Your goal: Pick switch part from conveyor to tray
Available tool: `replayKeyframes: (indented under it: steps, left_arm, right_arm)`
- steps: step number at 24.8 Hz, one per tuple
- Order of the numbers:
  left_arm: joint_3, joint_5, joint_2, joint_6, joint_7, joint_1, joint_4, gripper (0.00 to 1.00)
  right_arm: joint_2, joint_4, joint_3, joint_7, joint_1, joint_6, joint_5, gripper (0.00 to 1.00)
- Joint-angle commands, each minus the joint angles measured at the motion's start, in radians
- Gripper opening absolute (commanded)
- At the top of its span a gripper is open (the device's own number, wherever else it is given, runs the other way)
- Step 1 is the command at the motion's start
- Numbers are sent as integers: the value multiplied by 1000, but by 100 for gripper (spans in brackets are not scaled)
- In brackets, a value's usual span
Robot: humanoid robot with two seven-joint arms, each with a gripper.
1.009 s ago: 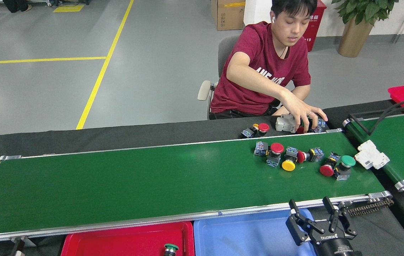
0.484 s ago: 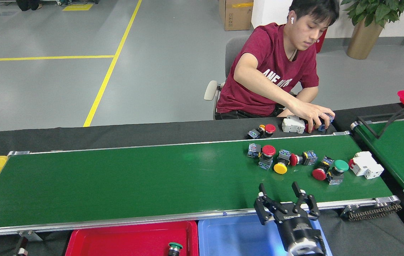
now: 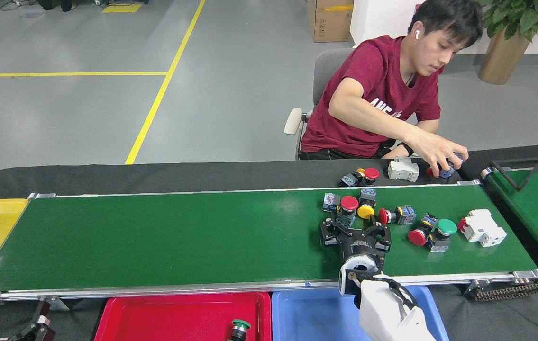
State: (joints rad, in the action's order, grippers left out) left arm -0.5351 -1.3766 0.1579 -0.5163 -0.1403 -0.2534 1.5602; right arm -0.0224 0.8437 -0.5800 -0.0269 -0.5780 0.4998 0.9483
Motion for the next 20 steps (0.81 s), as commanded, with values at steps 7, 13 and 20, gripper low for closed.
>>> replayKeyframes:
  steps: [7,13,20]
  left_arm:
    - [-3,1,12,9,-2,5,9,100]
    - [-11,1,9,9,-2,-4,9,100]
    - [-36,4,5,9,-4,-27,12,100]
  right_arm:
    - [24,17,6,-19,-22,-234,-3,2]
    - [36,141,5,41,32,-313,-5,3]
    - [125,632,-115,125,230,-489,1,4]
